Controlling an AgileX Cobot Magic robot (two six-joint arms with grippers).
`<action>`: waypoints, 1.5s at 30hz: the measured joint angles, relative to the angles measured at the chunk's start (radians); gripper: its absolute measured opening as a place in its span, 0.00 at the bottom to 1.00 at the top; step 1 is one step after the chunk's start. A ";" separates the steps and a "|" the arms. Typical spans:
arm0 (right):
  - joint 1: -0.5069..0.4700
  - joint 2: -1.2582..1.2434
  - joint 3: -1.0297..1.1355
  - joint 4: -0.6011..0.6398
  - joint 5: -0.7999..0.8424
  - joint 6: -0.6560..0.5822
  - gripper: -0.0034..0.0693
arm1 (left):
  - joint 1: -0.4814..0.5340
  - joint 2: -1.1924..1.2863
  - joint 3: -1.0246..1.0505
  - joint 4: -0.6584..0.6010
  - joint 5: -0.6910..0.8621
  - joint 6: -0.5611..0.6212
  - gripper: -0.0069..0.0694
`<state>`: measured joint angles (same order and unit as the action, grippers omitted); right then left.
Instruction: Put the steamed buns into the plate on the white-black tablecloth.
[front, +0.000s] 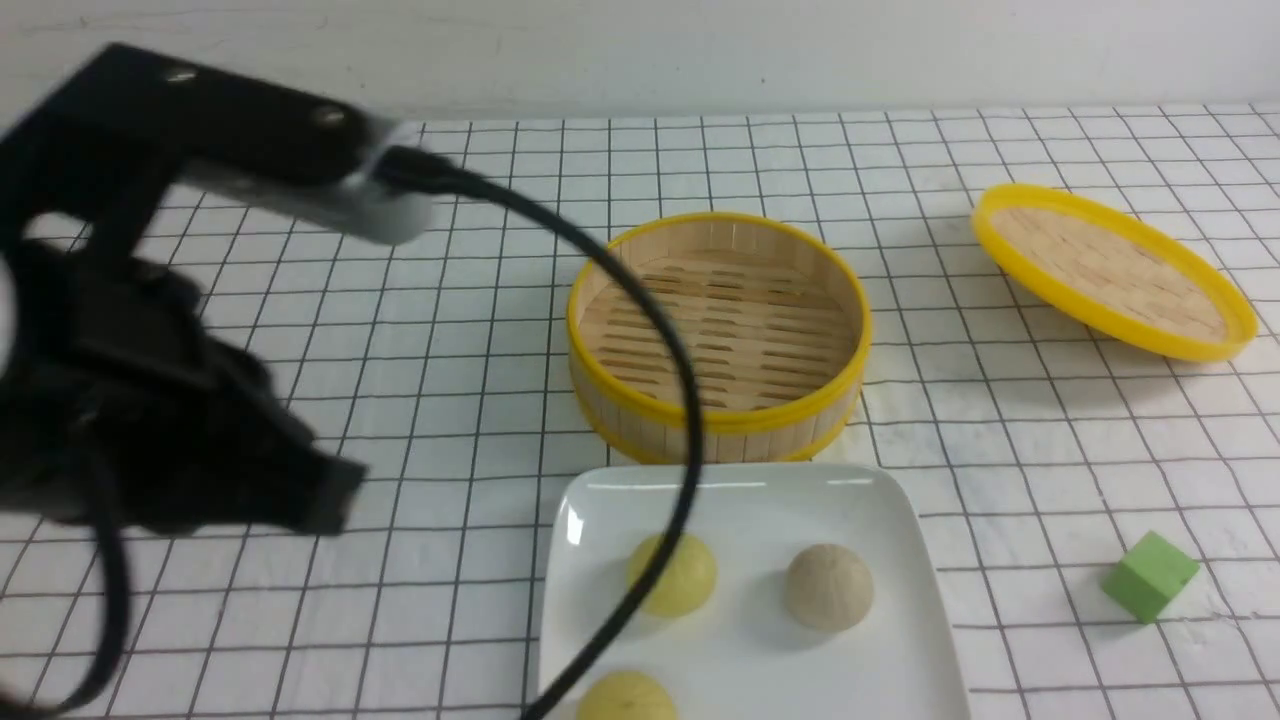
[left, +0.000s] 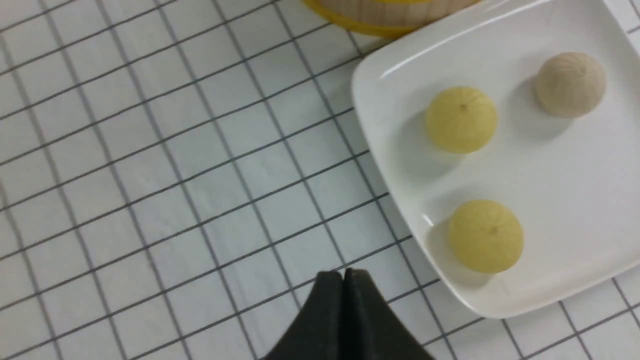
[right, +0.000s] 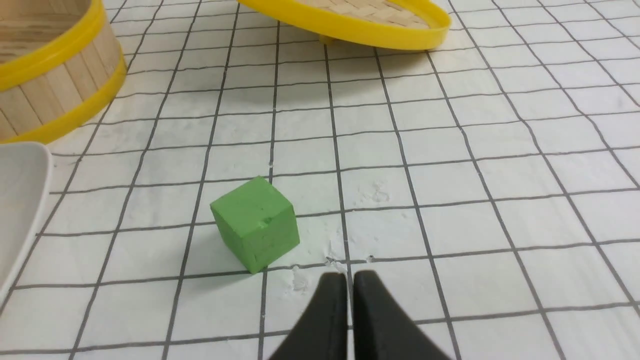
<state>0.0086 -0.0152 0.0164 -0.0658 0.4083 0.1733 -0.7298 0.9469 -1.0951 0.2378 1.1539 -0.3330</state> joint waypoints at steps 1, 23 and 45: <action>0.000 0.000 0.000 0.000 0.000 0.000 0.11 | 0.000 -0.018 0.006 0.005 0.000 -0.009 0.09; 0.000 0.000 0.000 0.000 -0.001 0.000 0.16 | 0.000 -0.578 0.788 0.090 -0.974 -0.495 0.11; 0.000 0.001 0.000 0.000 -0.001 0.000 0.18 | 0.435 -0.736 0.973 -0.195 -0.956 0.108 0.13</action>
<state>0.0086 -0.0143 0.0164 -0.0655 0.4075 0.1733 -0.2952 0.2105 -0.1223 0.0424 0.1984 -0.2251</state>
